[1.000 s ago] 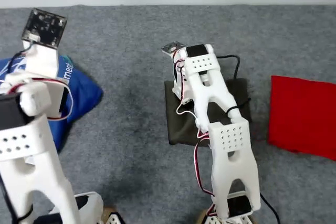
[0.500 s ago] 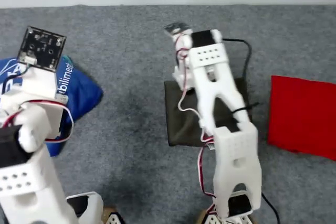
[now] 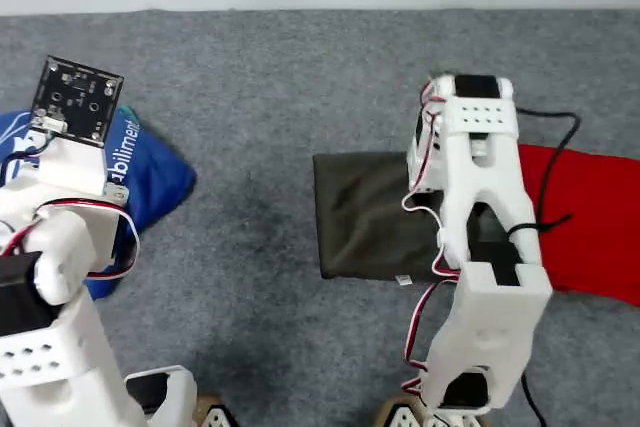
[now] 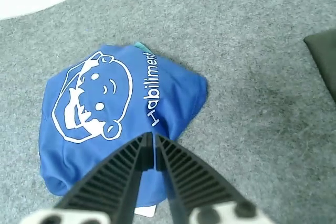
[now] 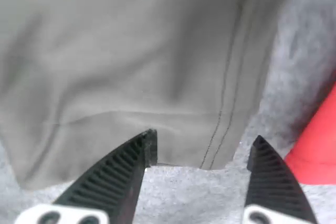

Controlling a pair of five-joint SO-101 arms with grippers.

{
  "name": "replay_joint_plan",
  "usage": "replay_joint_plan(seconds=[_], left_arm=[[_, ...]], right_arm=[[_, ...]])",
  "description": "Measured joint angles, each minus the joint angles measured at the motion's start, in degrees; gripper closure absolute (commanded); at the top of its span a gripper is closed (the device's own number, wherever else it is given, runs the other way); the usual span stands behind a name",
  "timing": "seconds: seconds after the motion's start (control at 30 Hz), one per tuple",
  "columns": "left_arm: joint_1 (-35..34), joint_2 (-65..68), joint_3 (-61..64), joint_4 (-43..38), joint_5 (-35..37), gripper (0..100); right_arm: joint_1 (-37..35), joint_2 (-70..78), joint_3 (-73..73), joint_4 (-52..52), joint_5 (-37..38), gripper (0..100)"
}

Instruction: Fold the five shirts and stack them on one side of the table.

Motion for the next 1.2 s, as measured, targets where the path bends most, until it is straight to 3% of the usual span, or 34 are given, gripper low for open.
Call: replay_joint_plan(seconds=[0.33, 0.4, 0.53, 0.83, 1.0, 1.2], left_arm=[[0.0, -0.1, 3.7, 0.0, 0.0, 99], [0.0, -0.1, 4.3, 0.0, 0.0, 99], [0.0, -0.1, 4.3, 0.0, 0.0, 99], [0.0, -0.1, 4.3, 0.0, 0.0, 99], [0.0, -0.1, 4.3, 0.0, 0.0, 99], [0.0, -0.1, 4.3, 0.0, 0.0, 99]], right_arm=[[0.8, 0.8, 14.8, -13.2, -3.3, 71.6], [0.8, 2.4, 14.7, -13.5, -3.0, 76.5], [1.1, 4.1, 13.9, -13.2, 1.1, 99.0], [3.7, 5.3, 13.8, -13.0, 5.4, 98.8], [5.1, 4.3, 14.2, -13.5, 14.9, 98.8], [7.9, 4.2, 7.7, -15.1, 38.0, 98.8]])
